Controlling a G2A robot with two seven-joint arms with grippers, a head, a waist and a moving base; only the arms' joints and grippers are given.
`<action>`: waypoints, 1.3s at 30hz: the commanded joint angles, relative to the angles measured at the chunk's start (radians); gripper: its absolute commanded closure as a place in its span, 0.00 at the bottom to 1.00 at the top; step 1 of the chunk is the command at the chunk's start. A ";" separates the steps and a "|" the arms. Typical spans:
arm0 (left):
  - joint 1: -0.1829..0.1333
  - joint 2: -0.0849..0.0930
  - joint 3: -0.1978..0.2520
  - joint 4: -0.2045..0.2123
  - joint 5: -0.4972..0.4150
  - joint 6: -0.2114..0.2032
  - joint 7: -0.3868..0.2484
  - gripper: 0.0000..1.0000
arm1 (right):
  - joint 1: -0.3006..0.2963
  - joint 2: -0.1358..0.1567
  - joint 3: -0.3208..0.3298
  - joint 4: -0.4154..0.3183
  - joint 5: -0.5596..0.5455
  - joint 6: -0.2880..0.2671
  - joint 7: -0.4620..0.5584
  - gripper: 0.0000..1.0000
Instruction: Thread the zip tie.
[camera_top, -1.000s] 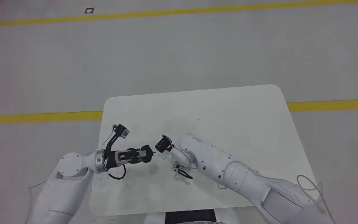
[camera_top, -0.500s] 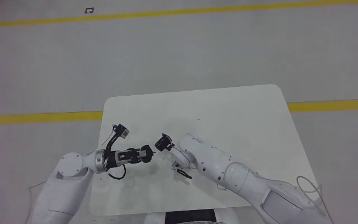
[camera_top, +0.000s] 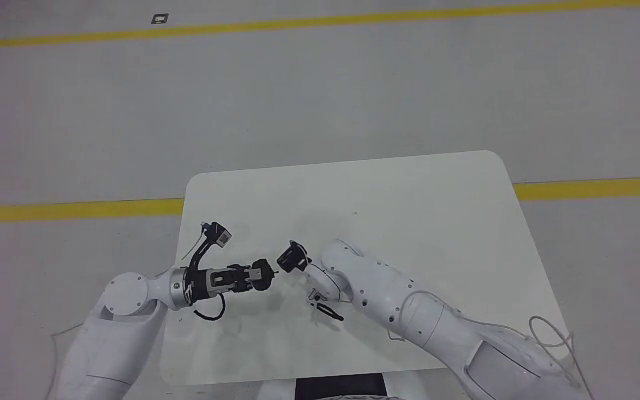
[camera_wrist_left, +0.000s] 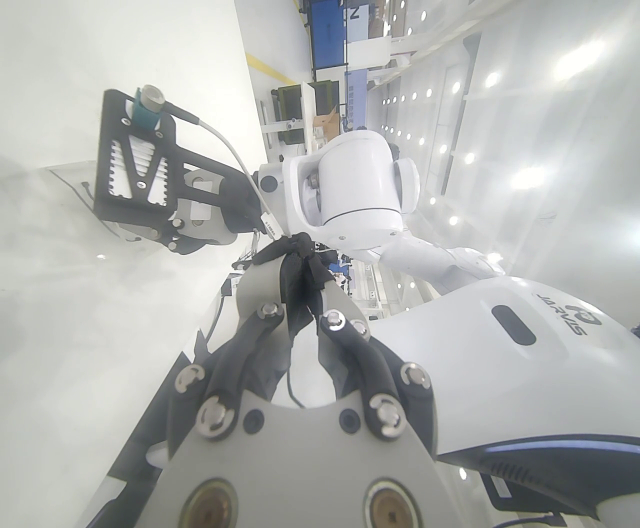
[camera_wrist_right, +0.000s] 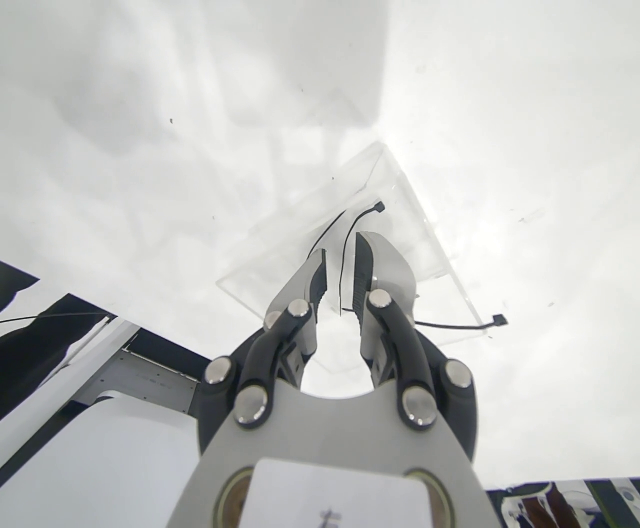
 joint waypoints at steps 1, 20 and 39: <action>0.000 0.000 0.000 0.000 0.000 0.000 0.000 1.00 | 0.000 -0.003 0.000 0.006 0.001 -0.002 -0.001 0.87; 0.000 0.000 0.000 0.000 0.000 0.000 0.000 1.00 | -0.027 -0.005 0.043 -0.058 -0.033 0.019 0.006 1.00; 0.000 0.000 0.000 0.000 0.000 0.000 0.000 1.00 | -0.363 0.119 0.401 -0.524 0.076 -0.116 -0.150 1.00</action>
